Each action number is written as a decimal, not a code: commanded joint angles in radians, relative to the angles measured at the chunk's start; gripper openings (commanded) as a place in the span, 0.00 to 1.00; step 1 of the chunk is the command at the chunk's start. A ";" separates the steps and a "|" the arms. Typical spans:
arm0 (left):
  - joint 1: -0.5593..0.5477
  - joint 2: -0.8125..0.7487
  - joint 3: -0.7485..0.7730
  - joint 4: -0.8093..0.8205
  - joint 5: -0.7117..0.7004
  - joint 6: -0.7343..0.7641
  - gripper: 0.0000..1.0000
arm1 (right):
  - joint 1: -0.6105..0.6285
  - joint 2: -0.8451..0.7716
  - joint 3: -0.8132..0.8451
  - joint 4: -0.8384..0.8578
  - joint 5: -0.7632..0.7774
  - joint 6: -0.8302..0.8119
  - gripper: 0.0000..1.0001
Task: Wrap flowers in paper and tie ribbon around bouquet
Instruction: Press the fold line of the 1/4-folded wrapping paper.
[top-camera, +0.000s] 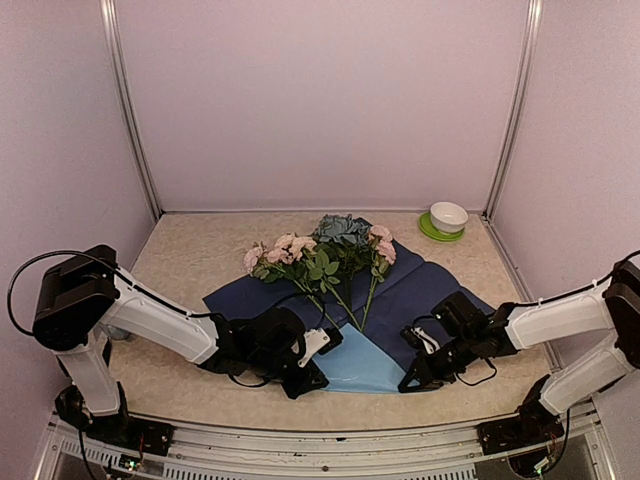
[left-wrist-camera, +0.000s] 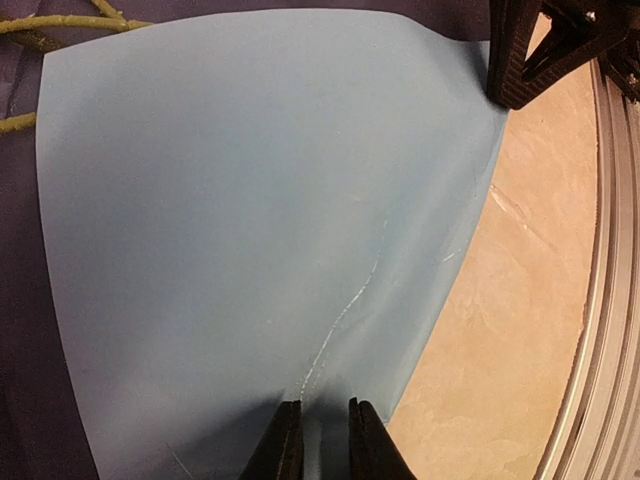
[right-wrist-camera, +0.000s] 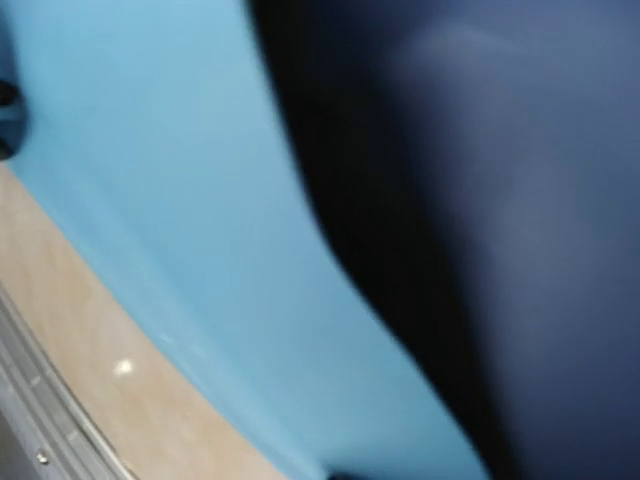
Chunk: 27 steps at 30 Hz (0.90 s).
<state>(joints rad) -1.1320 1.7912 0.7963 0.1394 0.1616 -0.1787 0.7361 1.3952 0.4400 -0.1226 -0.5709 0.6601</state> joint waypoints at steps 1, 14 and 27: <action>0.000 0.017 -0.060 -0.160 0.008 -0.004 0.18 | -0.037 -0.060 -0.044 -0.237 0.154 0.042 0.00; 0.001 -0.039 -0.096 -0.243 -0.017 -0.138 0.20 | -0.070 -0.098 -0.038 -0.307 0.209 0.050 0.00; -0.015 -0.169 -0.202 -0.419 -0.102 -0.447 0.15 | -0.069 -0.095 -0.023 -0.309 0.210 0.019 0.00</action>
<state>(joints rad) -1.1301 1.6257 0.6754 -0.0002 0.1051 -0.5011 0.6823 1.2793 0.4351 -0.3206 -0.4595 0.6971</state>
